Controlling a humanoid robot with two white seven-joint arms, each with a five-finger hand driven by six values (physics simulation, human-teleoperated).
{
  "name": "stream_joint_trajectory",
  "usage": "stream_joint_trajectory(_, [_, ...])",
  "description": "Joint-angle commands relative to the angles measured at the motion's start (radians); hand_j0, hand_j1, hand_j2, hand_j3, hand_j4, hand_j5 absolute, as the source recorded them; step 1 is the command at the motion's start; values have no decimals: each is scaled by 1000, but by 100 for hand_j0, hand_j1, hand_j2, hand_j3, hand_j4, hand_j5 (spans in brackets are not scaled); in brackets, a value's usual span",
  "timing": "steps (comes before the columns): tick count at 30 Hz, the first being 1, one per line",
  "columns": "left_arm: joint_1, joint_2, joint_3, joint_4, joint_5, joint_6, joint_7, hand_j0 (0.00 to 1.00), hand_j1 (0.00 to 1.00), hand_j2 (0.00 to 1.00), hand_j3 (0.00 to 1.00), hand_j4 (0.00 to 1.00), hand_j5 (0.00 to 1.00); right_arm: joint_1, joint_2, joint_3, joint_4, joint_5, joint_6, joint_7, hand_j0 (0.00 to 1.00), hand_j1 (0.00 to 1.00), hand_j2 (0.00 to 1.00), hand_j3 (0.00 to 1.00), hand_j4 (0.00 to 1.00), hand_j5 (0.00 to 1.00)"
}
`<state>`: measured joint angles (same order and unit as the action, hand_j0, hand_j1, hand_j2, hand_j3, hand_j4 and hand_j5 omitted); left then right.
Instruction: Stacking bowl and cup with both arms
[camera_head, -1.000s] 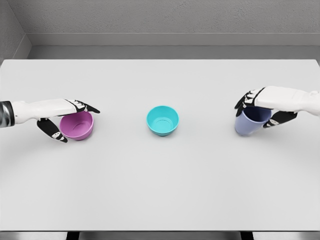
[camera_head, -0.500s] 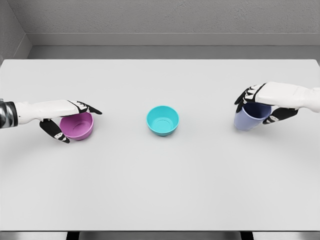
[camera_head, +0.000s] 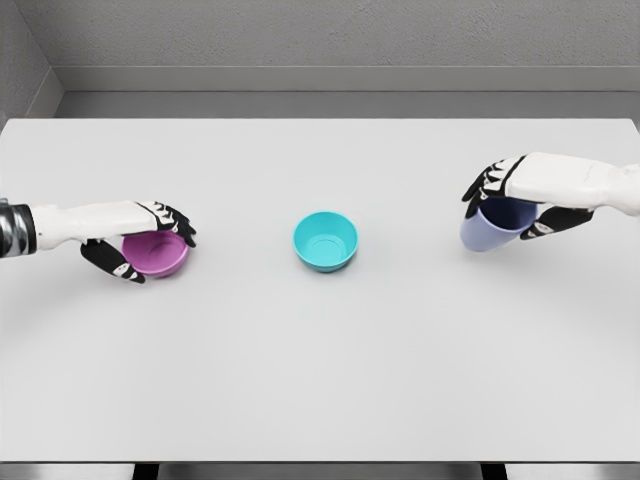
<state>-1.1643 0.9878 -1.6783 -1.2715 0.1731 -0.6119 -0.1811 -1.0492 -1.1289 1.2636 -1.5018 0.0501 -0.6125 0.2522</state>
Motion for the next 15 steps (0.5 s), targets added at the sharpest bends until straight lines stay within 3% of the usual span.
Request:
stream_joint_trajectory(1, [2,0,2,0,6,1,0,70,70,70,70,70,70,0,-3,-1,-18,-9,2,-1,63,63,63,63,63,63])
stream_joint_trajectory(15, [-12,-8,25,-11,8,1,2,70,70,70,70,70,70,-15,-2,4,-44,-4,2,1,63,63,63,63,63,63])
